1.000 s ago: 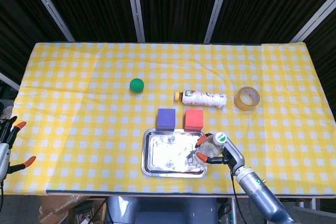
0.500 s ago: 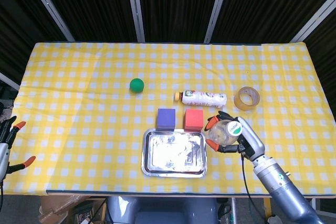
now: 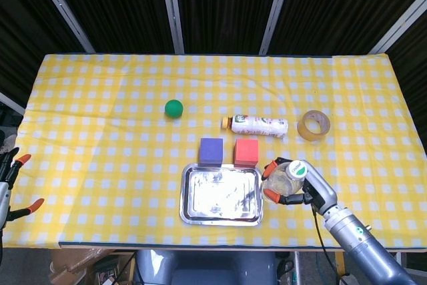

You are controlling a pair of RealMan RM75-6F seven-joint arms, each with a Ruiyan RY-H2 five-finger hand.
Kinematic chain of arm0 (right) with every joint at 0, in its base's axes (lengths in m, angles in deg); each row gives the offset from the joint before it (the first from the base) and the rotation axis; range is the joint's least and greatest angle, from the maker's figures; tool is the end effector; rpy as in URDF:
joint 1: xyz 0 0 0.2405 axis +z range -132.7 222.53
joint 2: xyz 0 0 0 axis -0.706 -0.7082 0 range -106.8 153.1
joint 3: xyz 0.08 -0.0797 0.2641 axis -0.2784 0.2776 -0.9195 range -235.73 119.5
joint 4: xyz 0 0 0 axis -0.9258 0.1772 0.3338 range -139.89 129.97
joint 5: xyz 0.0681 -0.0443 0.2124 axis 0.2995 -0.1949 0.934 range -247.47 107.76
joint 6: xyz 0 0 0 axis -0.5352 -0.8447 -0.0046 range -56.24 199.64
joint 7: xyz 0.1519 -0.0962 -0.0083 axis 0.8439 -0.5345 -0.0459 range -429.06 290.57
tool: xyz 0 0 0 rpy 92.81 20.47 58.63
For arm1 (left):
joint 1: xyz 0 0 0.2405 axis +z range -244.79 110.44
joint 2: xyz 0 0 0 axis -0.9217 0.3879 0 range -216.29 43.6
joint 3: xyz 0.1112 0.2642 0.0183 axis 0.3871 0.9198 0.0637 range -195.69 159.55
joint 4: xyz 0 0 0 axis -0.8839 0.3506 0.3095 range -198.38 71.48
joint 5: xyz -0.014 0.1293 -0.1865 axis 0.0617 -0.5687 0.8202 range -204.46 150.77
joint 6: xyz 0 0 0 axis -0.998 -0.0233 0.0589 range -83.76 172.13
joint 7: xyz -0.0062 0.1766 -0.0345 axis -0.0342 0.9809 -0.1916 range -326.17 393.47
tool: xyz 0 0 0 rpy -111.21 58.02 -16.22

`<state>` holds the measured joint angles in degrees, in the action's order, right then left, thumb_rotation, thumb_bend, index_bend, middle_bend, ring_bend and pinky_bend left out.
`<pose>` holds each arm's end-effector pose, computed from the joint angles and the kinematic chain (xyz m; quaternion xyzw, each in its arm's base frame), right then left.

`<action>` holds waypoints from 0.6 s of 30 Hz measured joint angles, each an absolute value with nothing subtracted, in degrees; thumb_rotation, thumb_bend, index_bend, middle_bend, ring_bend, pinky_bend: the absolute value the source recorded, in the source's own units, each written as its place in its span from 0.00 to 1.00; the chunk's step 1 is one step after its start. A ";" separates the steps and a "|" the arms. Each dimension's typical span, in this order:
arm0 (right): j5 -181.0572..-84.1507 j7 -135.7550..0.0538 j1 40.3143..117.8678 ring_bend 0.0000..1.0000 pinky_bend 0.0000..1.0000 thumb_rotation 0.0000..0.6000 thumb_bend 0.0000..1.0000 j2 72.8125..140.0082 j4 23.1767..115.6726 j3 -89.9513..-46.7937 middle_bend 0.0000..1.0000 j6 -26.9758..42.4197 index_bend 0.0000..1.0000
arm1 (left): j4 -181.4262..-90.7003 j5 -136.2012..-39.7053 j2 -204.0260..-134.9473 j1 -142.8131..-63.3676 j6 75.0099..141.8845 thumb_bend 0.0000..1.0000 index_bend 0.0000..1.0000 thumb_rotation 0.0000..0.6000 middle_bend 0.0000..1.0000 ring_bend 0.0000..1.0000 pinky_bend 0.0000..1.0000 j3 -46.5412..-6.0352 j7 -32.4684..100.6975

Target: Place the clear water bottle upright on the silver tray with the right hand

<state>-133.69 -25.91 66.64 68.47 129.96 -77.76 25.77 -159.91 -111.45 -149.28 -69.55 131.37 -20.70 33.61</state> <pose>-0.1283 -0.2737 0.1294 0.3948 -0.7751 0.4784 0.1204 -0.3427 0.2041 0.1636 -0.5633 -0.4108 -0.3971 0.5969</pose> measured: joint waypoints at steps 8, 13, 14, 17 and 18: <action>-133.64 -29.15 66.26 0.26 0.00 1.00 0.60 80.70 125.88 -71.76 0.62 24.72 0.80 | -159.83 -111.62 -149.71 -69.76 130.95 0.16 0.13 1.00 0.00 0.00 0.00 -20.49 34.64; -136.55 -30.68 66.11 0.27 0.00 1.00 0.61 86.69 123.76 -70.23 0.62 22.36 0.80 | -159.68 -111.16 -149.76 -69.74 131.04 0.16 0.13 1.00 0.00 0.00 0.00 -20.75 34.60; -136.77 -31.11 66.04 0.27 0.00 1.00 0.61 87.47 123.54 -69.98 0.62 21.76 0.80 | -159.60 -111.00 -149.76 -69.76 130.95 0.16 0.13 1.00 0.00 0.00 0.00 -20.80 34.59; -137.04 -32.04 65.62 0.28 0.00 1.00 0.61 89.43 122.54 -69.40 0.62 19.89 0.81 | -159.36 -110.70 -149.87 -69.89 130.58 0.16 0.13 1.00 0.00 0.00 0.00 -20.87 34.73; -137.13 -31.93 65.33 0.28 0.00 1.00 0.61 89.79 121.94 -69.28 0.62 19.22 0.81 | -159.35 -110.73 -149.91 -69.92 130.54 0.16 0.13 1.00 0.00 0.00 0.00 -20.85 34.80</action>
<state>-137.13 -31.93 65.33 89.79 121.94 -69.28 19.22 -159.35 -110.73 -149.91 -69.92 130.54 -20.85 34.80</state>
